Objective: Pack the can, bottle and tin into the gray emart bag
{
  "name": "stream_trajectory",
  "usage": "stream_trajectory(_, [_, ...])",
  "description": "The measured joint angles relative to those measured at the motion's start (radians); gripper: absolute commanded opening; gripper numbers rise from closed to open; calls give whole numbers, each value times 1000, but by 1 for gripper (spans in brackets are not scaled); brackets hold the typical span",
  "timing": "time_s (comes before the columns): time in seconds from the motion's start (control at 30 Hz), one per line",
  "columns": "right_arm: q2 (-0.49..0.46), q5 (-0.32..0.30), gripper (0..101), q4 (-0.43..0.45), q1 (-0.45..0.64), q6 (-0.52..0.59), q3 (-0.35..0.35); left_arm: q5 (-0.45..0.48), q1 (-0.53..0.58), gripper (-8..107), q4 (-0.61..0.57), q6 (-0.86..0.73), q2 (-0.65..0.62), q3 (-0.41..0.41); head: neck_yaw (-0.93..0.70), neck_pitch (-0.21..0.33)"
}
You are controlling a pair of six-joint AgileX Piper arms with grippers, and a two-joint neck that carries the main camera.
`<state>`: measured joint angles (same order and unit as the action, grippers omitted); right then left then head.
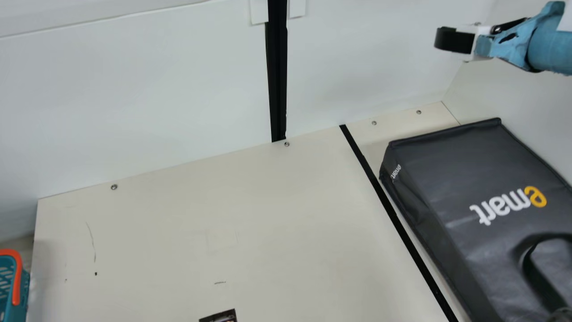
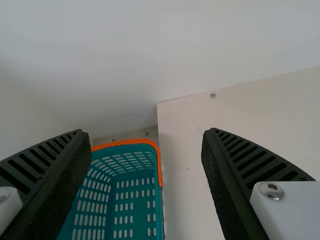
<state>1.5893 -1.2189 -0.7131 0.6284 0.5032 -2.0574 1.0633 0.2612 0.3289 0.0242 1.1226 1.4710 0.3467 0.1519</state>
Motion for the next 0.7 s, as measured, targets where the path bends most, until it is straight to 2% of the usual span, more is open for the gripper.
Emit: stream_trajectory(0.7, [-161,76,91,-16,-176,62,326,0,0,90,0,0,0,0,2,0])
